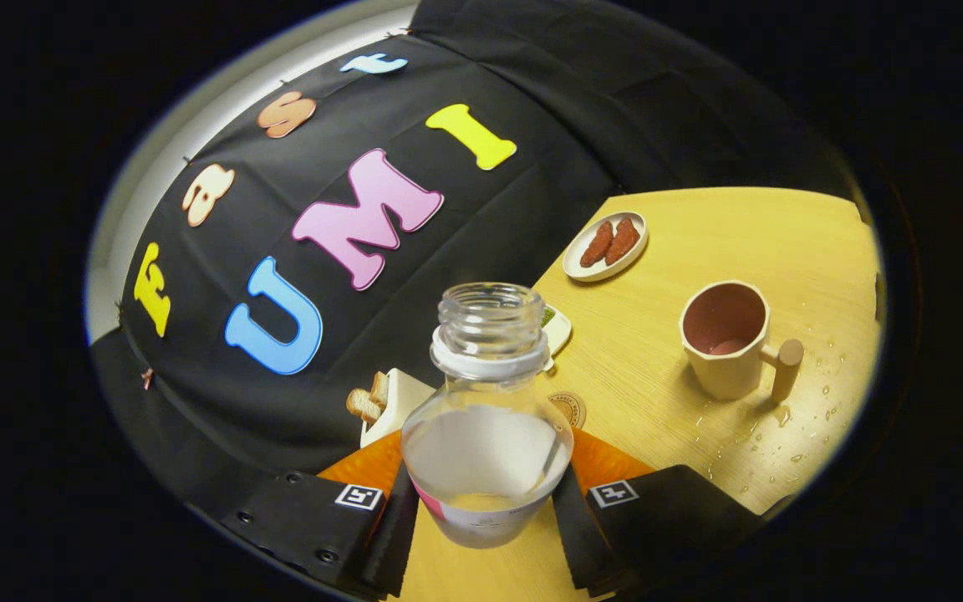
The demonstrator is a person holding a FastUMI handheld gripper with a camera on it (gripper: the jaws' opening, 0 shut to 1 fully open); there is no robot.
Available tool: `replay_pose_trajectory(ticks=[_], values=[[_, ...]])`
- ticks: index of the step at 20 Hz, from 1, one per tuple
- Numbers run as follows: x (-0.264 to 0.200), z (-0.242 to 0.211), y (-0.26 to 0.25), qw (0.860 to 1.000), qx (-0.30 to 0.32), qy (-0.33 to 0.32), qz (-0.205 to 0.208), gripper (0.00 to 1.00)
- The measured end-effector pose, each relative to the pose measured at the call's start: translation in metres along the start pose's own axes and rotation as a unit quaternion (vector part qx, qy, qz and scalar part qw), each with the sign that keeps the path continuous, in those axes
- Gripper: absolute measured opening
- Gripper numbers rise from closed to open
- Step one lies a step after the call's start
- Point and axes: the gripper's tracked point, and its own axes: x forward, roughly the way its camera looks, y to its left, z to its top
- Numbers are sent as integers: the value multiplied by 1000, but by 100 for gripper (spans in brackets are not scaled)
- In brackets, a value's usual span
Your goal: Take the bottle from table, then pour the juice into the cup, finally place the bottle on the coaster
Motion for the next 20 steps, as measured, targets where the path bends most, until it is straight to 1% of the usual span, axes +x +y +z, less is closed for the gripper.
replay_pose_trajectory(ticks=[4, 9, 13, 17, 20], values=[[10, 17, -19, 996, 90, 17, -7, 75], [22, 18, -39, 981, 185, 49, -12, 75], [33, 21, -52, 966, 253, 54, -27, 75], [46, 22, -59, 945, 319, 60, -39, 75], [56, 29, -58, 932, 355, 64, -36, 75]])
